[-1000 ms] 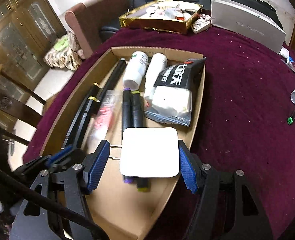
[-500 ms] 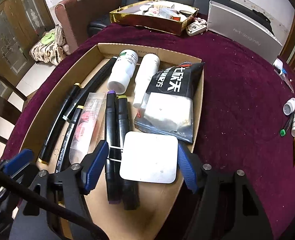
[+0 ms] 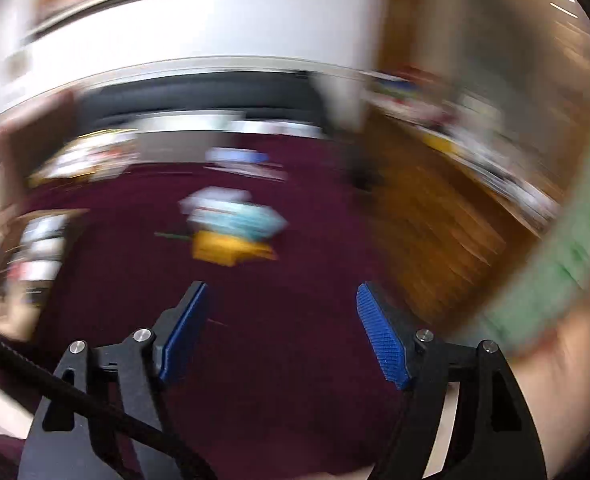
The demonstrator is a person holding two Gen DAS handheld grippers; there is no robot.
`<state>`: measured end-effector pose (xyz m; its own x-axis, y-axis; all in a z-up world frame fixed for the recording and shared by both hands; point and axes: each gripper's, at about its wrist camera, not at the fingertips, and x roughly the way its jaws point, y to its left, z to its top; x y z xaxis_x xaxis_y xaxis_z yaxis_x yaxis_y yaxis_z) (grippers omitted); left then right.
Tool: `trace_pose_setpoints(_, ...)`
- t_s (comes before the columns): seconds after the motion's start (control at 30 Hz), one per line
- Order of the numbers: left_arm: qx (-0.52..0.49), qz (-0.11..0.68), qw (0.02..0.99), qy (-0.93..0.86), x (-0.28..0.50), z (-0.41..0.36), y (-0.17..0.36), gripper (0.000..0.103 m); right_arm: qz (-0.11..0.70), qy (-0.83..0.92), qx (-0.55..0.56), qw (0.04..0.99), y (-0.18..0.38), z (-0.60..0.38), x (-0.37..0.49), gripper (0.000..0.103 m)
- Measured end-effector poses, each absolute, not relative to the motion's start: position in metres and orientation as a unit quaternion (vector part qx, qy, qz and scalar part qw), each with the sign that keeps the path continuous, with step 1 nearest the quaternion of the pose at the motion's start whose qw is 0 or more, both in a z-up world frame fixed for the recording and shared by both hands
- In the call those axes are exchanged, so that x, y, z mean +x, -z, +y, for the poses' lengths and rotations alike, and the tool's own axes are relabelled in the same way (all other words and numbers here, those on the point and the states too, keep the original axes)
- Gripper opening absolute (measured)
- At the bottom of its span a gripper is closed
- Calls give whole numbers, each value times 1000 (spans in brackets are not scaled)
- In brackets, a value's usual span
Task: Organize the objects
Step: 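Move both open grippers back to the table items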
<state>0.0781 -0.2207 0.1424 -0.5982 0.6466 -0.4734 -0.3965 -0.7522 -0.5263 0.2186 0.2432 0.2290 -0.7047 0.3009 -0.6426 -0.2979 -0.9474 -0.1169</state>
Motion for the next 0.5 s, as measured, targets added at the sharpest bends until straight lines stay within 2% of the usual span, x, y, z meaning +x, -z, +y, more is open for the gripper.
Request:
trace_pose_setpoints(0.07, -344, -189, 326, -860, 66, -191, -151, 46, 57, -904, -346, 243, -213, 305, 279, 76)
trace_pose_setpoints(0.17, -368, -169, 331, -852, 52, -137, -160, 46, 153, -877, -352, 291, -174, 368, 344, 76)
trace_pose_setpoints(0.33, -393, -133, 321, -852, 54, -75, -167, 46, 213, -865, -361, 277, -131, 416, 365, 76)
trace_pose_setpoints(0.5, -389, -75, 291, -871, 76, -50, -173, 46, 207, -874, -388, 209, -101, 422, 318, 76)
